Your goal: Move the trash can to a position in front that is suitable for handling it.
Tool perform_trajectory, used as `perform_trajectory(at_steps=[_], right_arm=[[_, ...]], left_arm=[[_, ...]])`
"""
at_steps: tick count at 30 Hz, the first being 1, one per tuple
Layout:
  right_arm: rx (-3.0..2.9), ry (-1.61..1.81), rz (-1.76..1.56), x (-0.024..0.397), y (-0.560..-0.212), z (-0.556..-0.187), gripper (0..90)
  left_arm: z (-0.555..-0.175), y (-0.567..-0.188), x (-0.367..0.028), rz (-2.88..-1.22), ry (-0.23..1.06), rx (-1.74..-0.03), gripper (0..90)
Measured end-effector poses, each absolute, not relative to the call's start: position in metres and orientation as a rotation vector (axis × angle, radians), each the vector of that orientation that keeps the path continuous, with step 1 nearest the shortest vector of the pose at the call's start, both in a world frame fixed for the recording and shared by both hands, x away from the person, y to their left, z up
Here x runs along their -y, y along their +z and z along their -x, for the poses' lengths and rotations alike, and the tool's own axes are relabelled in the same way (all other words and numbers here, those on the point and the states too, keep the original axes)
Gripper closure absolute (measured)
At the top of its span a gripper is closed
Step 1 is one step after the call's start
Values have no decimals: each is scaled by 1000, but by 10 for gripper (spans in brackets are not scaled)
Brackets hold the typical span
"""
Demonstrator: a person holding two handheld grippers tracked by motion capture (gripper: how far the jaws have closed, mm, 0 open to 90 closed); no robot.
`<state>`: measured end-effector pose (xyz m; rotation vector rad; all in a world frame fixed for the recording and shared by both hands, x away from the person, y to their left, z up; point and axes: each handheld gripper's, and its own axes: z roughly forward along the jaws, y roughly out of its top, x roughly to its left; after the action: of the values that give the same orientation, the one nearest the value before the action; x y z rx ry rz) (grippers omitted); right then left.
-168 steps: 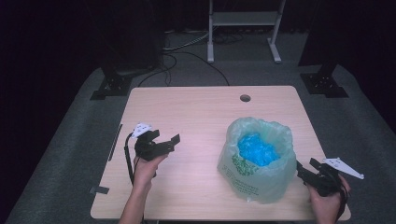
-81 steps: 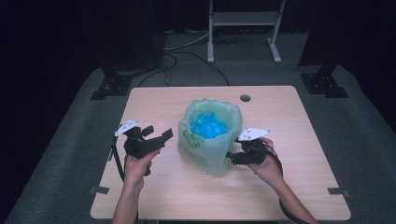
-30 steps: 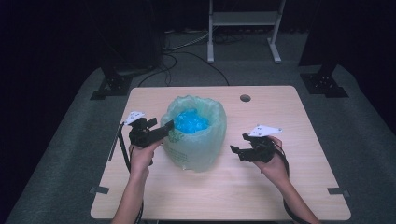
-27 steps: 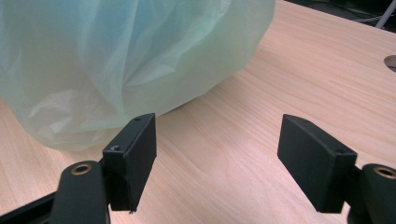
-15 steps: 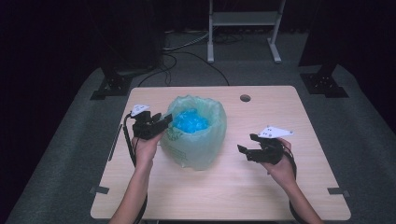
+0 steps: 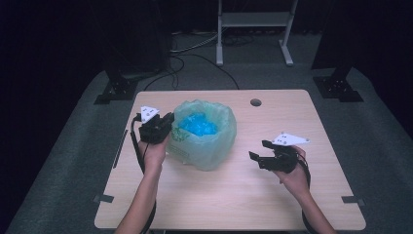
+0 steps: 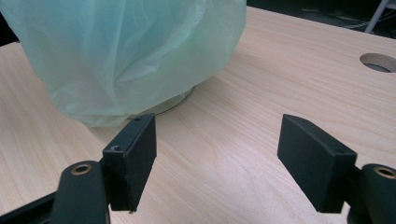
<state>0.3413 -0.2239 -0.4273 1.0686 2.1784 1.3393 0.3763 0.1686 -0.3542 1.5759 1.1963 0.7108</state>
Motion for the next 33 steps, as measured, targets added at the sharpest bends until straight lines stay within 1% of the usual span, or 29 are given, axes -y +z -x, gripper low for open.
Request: perform_trajectory(at_steps=[7,10,12,14,16,19,24,29,33], right_arm=[[-2164,1345,-1105,222,-418,-343,280],[-2160,1349,-1121,218,-407,-346,280],[-2163,1351,-1121,213,-399,-349,307],[-2162,1361,-1124,206,-389,-351,307],[-2156,1373,-1119,197,-378,-356,307],[-2142,1396,-1145,182,-361,-367,307],[-2120,1393,-1202,156,-344,-392,304],[-2126,1347,-1238,136,-337,-412,299],[-2126,1291,-1302,124,-340,-426,294]], left_arm=[[-362,-364,-174,-1478,635,-1161,854],[-357,-371,-175,-1448,591,-1141,863],[-355,-375,-177,-1440,572,-1130,870],[-357,-377,-177,-1447,549,-1119,871],[-358,-374,-180,-1452,555,-1104,872],[-356,-375,-181,-1450,545,-1083,883],[-354,-376,-185,-1439,519,-1077,884],[-355,-376,-186,-1430,497,-1070,885],[-355,-376,-184,-1431,480,-1058,889]])
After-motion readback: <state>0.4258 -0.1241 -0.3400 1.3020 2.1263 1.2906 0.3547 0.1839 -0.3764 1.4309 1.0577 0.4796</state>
